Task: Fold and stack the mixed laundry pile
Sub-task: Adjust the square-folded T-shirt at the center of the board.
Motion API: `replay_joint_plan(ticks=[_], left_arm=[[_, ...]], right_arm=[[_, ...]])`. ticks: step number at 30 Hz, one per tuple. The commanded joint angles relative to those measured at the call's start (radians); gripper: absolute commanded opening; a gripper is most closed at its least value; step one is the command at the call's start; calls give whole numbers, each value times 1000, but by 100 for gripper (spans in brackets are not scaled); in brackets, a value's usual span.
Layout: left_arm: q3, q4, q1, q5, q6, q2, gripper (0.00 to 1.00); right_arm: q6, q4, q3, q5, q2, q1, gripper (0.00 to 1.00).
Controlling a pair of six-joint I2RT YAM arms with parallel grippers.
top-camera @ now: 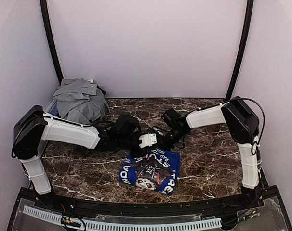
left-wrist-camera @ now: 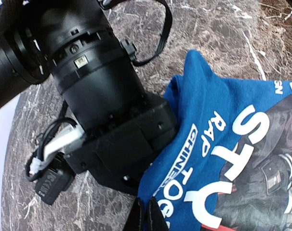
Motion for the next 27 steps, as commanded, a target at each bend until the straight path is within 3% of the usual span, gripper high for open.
replay_joint_plan(ticks=[1, 7, 11, 15, 20, 27], left_arm=[[-6, 90, 3, -4, 18, -13, 0], [-29, 116, 3, 35, 31, -29, 1], [-28, 116, 3, 48, 28, -11, 4], [-21, 130, 4, -4, -2, 21, 23], [19, 88, 27, -31, -112, -9, 33], [-14, -15, 139, 112, -384, -129, 46]], right_arm=[[0, -19, 31, 28, -35, -15, 23], [-2, -59, 61, 42, -95, -59, 32], [-14, -99, 42, 72, -140, -106, 45], [-16, -97, -27, 89, -220, -168, 59], [-5, -61, -152, 49, -347, -227, 61], [8, 5, -363, 3, -486, -226, 56]])
